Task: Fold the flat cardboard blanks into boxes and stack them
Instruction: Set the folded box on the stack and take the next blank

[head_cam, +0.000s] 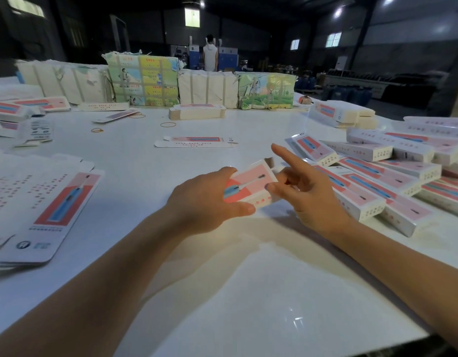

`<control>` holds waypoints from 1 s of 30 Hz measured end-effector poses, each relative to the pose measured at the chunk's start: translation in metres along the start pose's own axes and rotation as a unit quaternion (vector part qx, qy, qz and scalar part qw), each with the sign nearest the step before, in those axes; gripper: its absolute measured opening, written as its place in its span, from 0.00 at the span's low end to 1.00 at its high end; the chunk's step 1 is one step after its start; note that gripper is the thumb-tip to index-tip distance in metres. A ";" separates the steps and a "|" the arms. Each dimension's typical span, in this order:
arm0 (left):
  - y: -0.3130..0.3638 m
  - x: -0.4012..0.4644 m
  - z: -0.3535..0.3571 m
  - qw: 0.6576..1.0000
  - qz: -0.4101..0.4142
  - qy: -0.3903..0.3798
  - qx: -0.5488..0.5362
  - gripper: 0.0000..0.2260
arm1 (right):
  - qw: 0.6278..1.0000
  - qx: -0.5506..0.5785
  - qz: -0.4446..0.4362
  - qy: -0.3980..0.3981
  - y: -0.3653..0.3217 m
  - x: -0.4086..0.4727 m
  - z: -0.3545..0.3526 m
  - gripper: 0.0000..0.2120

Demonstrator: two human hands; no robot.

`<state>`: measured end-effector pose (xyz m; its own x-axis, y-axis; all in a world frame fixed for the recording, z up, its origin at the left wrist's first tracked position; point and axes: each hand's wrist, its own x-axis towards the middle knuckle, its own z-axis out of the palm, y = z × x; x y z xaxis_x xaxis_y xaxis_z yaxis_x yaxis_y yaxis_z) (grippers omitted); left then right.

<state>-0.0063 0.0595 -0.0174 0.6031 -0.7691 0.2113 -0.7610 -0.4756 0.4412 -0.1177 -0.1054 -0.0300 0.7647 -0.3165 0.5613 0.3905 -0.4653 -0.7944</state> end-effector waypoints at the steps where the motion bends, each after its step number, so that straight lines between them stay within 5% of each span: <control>1: -0.001 0.000 0.000 1.000 -0.004 0.009 0.023 0.26 | 0.999 -0.040 -0.003 0.004 0.001 0.000 0.001 0.29; 8: -0.006 0.000 -0.005 0.993 -0.039 0.055 0.099 0.25 | 0.971 -0.193 0.031 0.136 0.004 0.006 -0.003 0.06; 15: 0.002 -0.003 0.002 0.990 -0.018 0.041 0.136 0.27 | 0.984 -0.141 0.072 0.079 0.005 0.002 0.011 0.09; 20: 0.004 -0.004 0.008 0.981 0.011 0.059 0.182 0.26 | 0.973 -0.176 0.140 0.047 0.007 0.002 0.012 0.24; 25: 0.004 -0.005 0.014 0.975 0.036 0.067 0.210 0.28 | 0.963 -0.232 0.133 0.034 0.006 0.002 0.012 0.08; 30: 0.006 -0.006 0.015 0.973 0.042 0.075 0.214 0.28 | 0.955 -0.275 0.107 0.031 0.007 0.001 0.014 0.07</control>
<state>-0.0183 0.0553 -0.0290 0.5376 -0.7575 0.3703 -0.8198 -0.5723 0.0195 -0.1076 -0.0972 -0.0381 0.7589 -0.4926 0.4259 -0.1117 -0.7428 -0.6601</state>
